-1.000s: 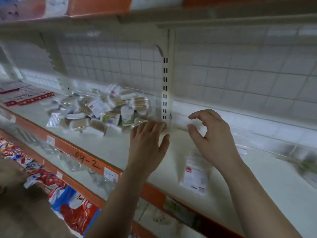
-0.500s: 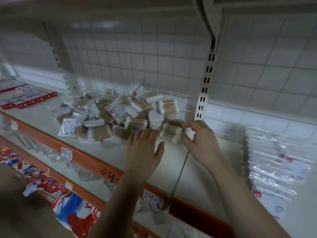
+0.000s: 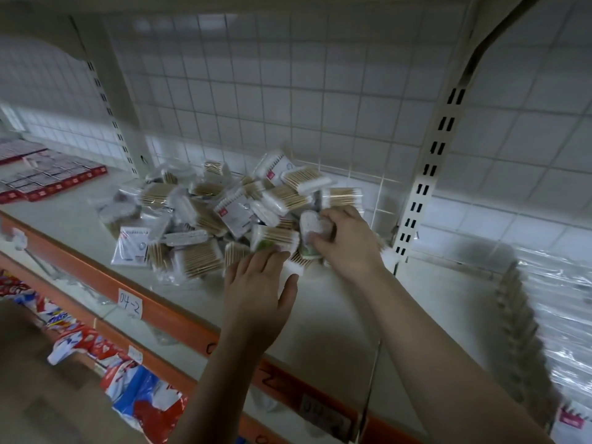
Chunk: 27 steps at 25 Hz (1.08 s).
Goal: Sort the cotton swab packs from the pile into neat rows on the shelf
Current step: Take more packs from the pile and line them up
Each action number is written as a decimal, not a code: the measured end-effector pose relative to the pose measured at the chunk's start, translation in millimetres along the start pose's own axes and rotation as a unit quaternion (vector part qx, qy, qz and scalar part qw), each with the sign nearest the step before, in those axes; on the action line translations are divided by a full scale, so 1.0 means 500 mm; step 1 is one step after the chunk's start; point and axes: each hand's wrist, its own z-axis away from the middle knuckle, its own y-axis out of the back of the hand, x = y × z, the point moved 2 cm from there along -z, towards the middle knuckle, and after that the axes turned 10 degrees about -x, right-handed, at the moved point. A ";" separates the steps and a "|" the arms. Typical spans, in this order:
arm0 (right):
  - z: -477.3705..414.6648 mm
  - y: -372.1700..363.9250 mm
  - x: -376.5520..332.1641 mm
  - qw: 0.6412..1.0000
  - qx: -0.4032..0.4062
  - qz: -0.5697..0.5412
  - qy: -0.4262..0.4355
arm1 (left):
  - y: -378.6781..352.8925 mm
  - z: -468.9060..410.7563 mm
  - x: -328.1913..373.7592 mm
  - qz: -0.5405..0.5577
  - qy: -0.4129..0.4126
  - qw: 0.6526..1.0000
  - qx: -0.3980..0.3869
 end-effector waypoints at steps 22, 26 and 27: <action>0.110 0.077 0.025 0.995 0.073 -0.063 -0.028 | -0.019 -0.014 0.021 0.054 -0.048 0.997 -0.001; 0.151 0.096 0.069 0.992 0.091 -0.055 -0.067 | -0.039 -0.026 0.058 0.046 -0.067 0.997 -0.007; 0.159 0.099 0.077 0.991 0.096 -0.054 -0.072 | -0.046 -0.031 0.064 0.044 -0.071 0.996 -0.014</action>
